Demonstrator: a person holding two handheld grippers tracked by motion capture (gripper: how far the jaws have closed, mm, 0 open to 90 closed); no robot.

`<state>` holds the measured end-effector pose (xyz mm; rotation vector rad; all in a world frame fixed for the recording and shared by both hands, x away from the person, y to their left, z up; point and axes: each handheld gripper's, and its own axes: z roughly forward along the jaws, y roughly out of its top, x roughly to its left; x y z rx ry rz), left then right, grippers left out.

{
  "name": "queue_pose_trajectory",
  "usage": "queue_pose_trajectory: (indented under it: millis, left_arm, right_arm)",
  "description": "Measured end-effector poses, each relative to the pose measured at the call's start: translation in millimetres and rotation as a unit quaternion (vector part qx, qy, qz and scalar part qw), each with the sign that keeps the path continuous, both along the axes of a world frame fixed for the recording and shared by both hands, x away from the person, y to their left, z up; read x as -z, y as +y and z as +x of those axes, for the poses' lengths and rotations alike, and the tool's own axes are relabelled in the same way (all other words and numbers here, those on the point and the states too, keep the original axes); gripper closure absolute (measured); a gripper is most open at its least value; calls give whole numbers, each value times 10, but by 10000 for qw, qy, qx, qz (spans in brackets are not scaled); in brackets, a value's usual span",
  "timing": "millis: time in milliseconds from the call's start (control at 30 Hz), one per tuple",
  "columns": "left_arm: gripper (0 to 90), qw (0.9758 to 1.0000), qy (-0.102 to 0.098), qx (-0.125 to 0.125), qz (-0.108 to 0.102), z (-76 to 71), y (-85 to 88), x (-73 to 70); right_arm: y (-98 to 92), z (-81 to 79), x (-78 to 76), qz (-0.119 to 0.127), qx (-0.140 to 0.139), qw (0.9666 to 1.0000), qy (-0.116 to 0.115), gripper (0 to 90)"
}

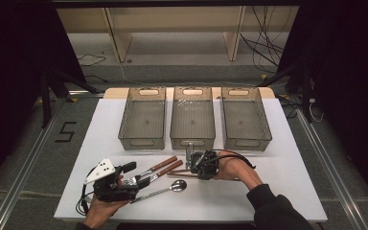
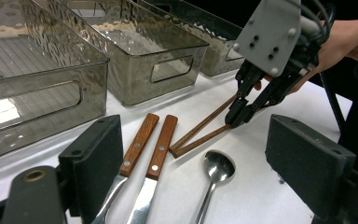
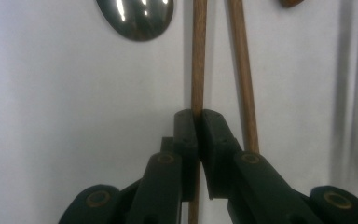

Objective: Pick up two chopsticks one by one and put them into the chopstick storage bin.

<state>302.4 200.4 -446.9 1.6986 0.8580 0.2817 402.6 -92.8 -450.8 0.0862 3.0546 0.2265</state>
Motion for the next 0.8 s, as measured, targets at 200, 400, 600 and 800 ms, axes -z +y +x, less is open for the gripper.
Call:
queue_pose_trajectory:
  millis: [200, 400, 600, 800]
  left_arm:
    - [187, 10000, 4, -3, 6, -1, -3, -1]
    - [186, 10000, 18, -8, 8, 2, -1, 3]
    - [187, 10000, 65, 18, -45, 9, -19, -8]
    - [187, 9997, 127, 84, -164, 18, -126, -54]
  right_arm:
    - [-55, 16, -116, 391, 221, 9989, 106, 855]
    - [-165, 54, -279, 940, 538, 9941, 102, 856]
    - [-278, 75, -448, 1716, 1020, 9798, 104, 855]
    - [-317, 66, -581, 2628, 1406, 9545, 39, 856]
